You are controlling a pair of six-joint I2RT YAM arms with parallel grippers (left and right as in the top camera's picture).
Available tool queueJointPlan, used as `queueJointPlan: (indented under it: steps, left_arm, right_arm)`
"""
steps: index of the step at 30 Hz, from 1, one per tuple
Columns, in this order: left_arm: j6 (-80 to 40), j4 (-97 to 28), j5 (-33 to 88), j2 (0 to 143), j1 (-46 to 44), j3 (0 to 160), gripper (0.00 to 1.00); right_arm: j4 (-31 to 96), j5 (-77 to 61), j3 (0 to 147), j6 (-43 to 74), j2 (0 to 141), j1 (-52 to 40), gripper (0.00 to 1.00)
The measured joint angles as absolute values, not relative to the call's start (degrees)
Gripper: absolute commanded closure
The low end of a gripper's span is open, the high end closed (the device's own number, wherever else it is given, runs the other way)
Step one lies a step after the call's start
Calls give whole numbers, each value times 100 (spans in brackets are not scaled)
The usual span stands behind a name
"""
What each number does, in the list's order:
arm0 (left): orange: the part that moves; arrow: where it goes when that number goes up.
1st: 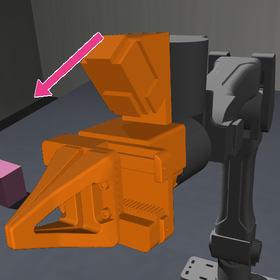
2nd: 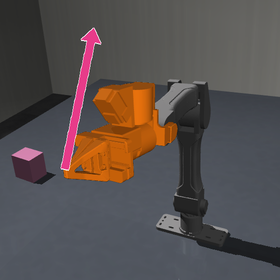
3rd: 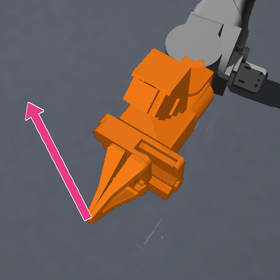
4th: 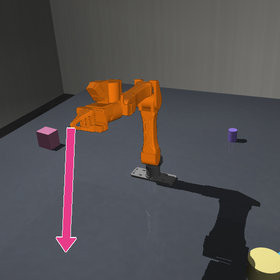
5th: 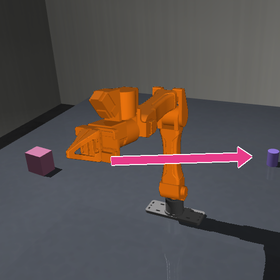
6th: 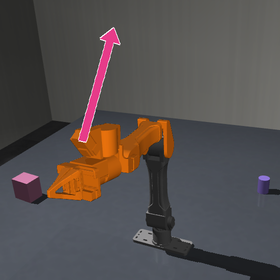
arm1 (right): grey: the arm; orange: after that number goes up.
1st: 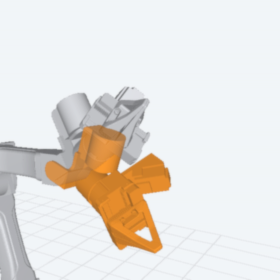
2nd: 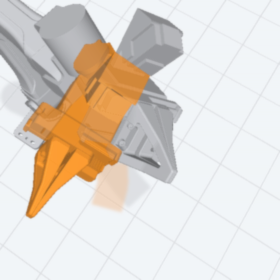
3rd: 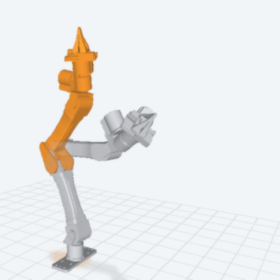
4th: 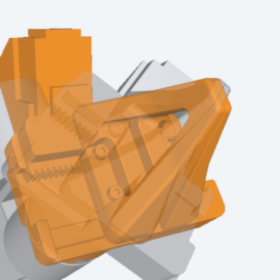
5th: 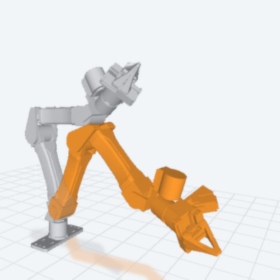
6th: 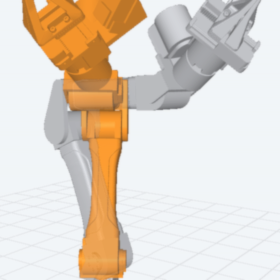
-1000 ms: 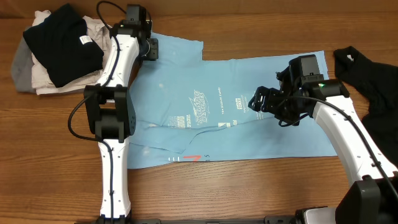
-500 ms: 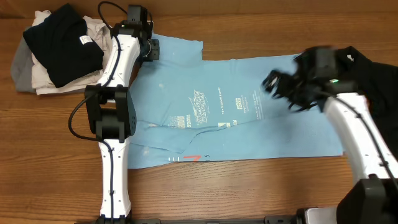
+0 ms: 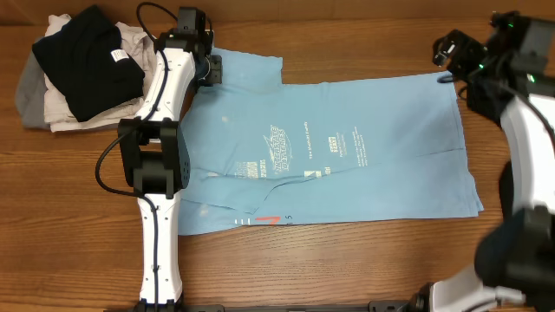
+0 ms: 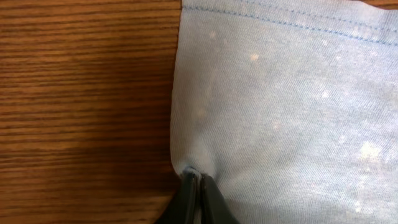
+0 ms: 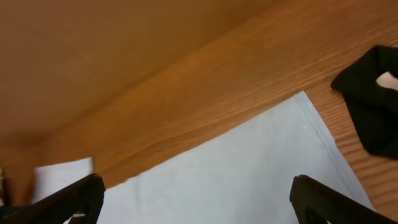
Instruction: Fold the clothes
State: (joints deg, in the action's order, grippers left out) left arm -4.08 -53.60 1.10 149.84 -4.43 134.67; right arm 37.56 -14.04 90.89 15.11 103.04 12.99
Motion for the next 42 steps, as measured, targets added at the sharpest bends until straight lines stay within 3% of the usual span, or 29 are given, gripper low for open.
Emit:
queueJointPlan:
  steps: [10,33,42]
  left_arm:
    - [-408,-5452,108,14982,-443,13469,96]
    - [-408,-5826,108,14982,-443,13528,96]
    - [-408,-5826,108,14982,-443,13528,96]
  right_arm:
    - [5363,-578,11301,952,12827,1297,0]
    - [4246,196,11513,486,13996,1251,0]
    - [3994,305,11520,467,14101,1186,10]
